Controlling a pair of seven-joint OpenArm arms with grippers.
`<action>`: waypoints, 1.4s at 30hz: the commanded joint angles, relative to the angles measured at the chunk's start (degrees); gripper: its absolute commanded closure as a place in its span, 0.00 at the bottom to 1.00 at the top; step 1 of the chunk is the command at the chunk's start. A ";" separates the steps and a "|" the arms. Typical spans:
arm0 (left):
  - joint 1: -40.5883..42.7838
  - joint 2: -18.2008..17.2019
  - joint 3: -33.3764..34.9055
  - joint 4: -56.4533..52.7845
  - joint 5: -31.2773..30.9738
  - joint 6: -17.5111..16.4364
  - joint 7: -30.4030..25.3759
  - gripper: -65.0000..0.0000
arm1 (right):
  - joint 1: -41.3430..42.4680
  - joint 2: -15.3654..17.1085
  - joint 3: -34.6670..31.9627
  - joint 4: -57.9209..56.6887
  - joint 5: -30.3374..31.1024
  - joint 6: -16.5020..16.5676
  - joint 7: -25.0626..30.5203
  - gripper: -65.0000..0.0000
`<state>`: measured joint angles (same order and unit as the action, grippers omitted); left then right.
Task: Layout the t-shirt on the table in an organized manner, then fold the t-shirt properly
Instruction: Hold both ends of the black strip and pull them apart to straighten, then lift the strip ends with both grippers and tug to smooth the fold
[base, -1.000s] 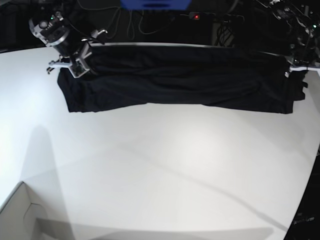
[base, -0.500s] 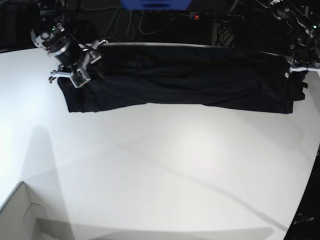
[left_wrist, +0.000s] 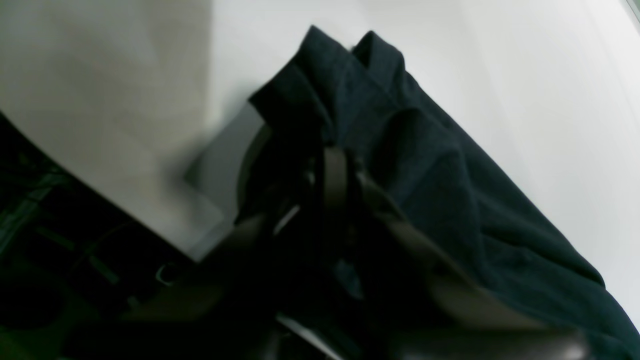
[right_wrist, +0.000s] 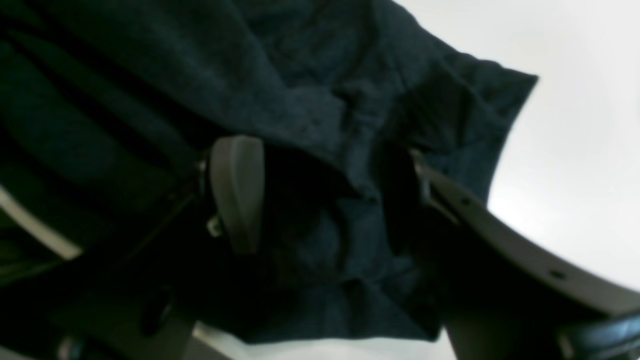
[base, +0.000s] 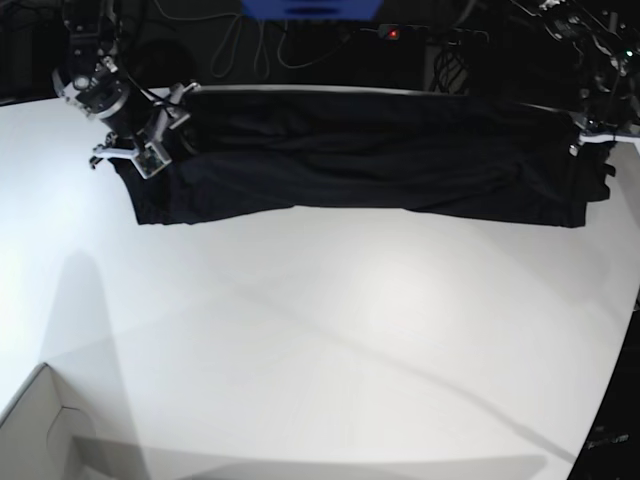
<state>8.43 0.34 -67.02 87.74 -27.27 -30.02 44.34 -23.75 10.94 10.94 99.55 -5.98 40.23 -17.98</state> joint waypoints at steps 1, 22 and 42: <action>-0.29 -0.73 -0.10 1.00 -0.82 -0.44 -1.13 0.99 | -0.03 0.45 0.18 0.72 0.75 -0.23 1.32 0.43; -0.29 -0.73 -0.10 1.62 -1.17 -0.27 -1.13 0.99 | 2.43 0.45 0.62 -2.80 0.84 -0.23 1.32 1.00; -0.03 -0.65 -0.27 4.17 -1.26 -0.27 -1.13 0.99 | -2.85 0.01 8.36 4.32 1.19 -0.23 1.41 1.00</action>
<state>8.56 0.49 -67.09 90.65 -27.51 -30.00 44.36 -26.68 10.41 18.96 102.56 -5.54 40.25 -17.93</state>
